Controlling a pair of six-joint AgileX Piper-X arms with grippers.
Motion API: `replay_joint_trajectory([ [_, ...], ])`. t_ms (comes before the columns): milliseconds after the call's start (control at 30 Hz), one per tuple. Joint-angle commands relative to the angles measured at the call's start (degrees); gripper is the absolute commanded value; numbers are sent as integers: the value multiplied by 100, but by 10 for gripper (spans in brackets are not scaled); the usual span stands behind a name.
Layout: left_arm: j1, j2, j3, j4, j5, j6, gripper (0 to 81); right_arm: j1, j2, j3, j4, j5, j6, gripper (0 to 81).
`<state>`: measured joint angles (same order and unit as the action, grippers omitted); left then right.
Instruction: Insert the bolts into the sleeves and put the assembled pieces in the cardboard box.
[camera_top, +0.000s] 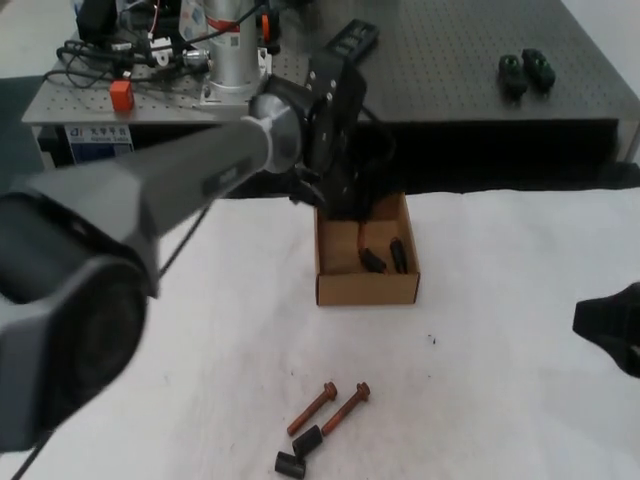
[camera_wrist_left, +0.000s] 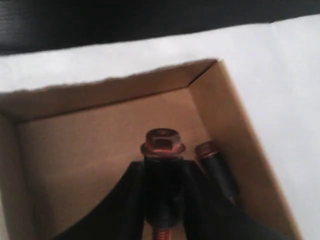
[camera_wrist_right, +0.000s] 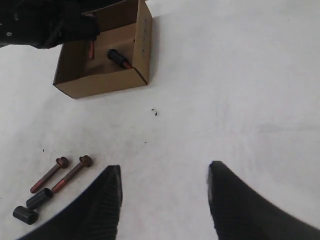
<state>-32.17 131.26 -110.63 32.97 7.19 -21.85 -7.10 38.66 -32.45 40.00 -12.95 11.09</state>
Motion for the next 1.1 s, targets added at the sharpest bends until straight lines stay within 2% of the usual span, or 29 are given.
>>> replay_joint_trajectory([
  [0, 37, 494, -932, 1026, 3, 311, 6, -25, 5, -33, 52, 12, -41, 390],
  [67, 37, 535, -939, 1076, 3, 311, 9, -25, 5, -33, 92, 12, -41, 390],
  [100, 37, 531, -924, 1084, 3, 311, 36, -25, 5, -33, 108, 12, -41, 390],
  [167, 37, 531, -925, 1083, 3, 311, 118, -25, 5, -33, 134, 12, -41, 390],
  [267, 37, 516, -925, 1061, 3, 311, 311, -25, 90, -33, 151, -58, -41, 390],
  [333, 37, 471, -925, 1072, 109, 311, 381, 3, 249, -33, 180, -100, -41, 390],
  [400, 48, 306, -940, 1239, 279, 298, 361, 88, 494, -52, 209, -112, -41, 389],
  [500, 50, -182, -938, 1529, 143, 406, 271, 398, 1015, -164, 209, -112, -41, 386],
  [633, 50, -972, -919, 2037, -1318, 998, 182, 1092, 2074, -593, 209, 171, 51, 386],
  [733, 118, -1547, -631, 2230, -1716, 1163, 173, 1726, 2929, -1016, 90, 428, 383, 386],
  [900, 247, -2717, 1096, 1786, -1716, 1152, 173, 2592, 4329, -1690, -168, 474, 1056, 386],
  [1067, 258, -4210, 3181, 1098, -1689, 1164, 173, 2995, 5402, -2207, -337, 439, 1943, 386],
])
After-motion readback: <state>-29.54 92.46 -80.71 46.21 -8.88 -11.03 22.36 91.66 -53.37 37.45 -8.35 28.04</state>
